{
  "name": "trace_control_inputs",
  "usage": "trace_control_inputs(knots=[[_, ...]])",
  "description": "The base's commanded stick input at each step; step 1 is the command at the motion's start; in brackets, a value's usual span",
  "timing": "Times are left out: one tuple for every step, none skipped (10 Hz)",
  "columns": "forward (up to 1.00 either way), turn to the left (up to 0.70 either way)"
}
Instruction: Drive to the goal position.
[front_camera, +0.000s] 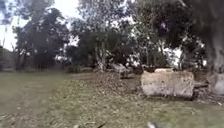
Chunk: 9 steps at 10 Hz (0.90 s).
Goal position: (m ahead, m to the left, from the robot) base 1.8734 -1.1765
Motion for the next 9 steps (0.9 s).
trace_control_inputs(knots=[[0.5,0.5],[0.5,0.5],[0.5,0.5],[0.5,0.5],[0.5,0.5],[0.5,0.5],[0.5,0.5],[0.5,0.5],[0.5,0.5]])
